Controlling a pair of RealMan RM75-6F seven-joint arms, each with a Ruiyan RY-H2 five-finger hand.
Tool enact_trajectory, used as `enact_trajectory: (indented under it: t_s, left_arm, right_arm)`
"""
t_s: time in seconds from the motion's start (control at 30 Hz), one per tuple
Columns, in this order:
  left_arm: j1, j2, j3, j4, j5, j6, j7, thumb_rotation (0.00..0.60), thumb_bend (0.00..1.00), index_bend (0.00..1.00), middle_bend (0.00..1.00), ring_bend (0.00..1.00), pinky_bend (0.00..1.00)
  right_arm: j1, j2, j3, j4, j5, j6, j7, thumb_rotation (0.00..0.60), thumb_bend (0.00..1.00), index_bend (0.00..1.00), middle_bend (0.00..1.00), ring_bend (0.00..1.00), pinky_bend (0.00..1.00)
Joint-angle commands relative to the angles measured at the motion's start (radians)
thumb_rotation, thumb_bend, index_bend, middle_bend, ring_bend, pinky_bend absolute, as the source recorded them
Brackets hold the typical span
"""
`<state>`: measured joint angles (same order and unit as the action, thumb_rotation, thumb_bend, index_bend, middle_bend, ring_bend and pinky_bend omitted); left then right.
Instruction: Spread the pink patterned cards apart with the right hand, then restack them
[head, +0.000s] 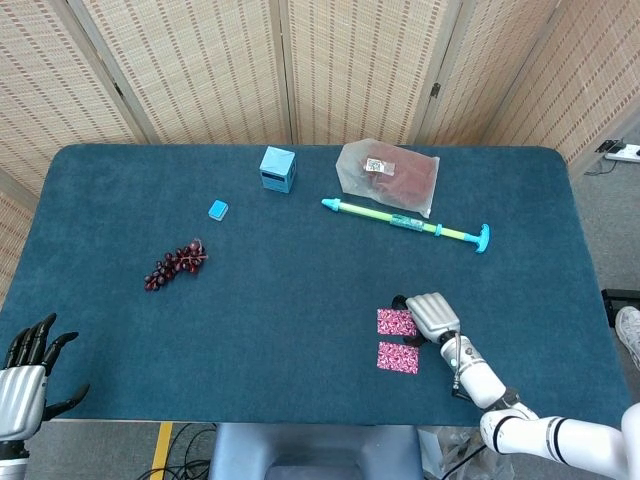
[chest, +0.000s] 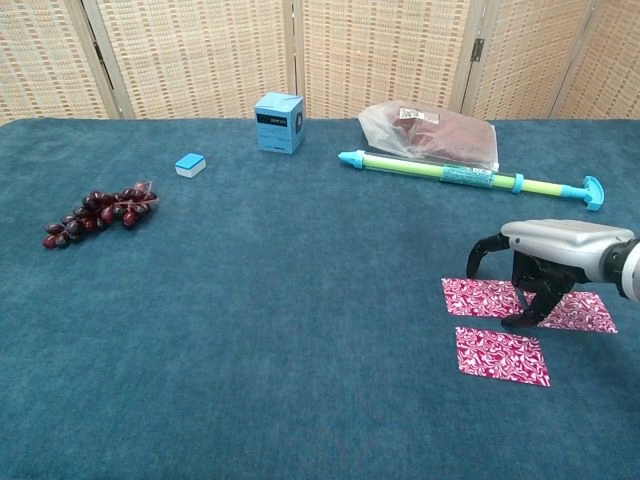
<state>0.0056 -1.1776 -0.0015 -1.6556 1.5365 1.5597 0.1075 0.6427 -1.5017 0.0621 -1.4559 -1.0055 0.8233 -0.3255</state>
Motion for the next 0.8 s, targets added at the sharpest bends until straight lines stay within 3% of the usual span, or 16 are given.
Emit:
enact_trajectory:
  t_s: [0.03, 0.6, 0.8]
  left_arm:
    - [0.0, -0.001, 0.0, 0.001, -0.001, -0.001, -0.001, 0.6, 0.23, 0.25, 0.03, 0.02, 0.09]
    - [0.001, -0.006, -0.001, 0.009, -0.004, -0.002, -0.005, 0.6, 0.23, 0.25, 0.03, 0.02, 0.09]
    - [0.001, -0.004, -0.002, 0.009, -0.003, -0.001, -0.007, 0.6, 0.23, 0.25, 0.03, 0.02, 0.09]
  right_arm:
    - [0.0, 0.0, -0.001, 0.0, 0.0, 0.001, -0.001, 0.6, 0.28, 0.29, 1.0, 1.0, 1.0]
    - [-0.001, -0.014, -0.004, 0.014, 0.006, 0.012, -0.003, 0.6, 0.32, 0.34, 1.0, 1.0, 1.0]
    - [-0.009, 0.006, -0.003, -0.027, -0.02, 0.041, -0.002, 0.6, 0.32, 0.34, 1.0, 1.0, 1.0]
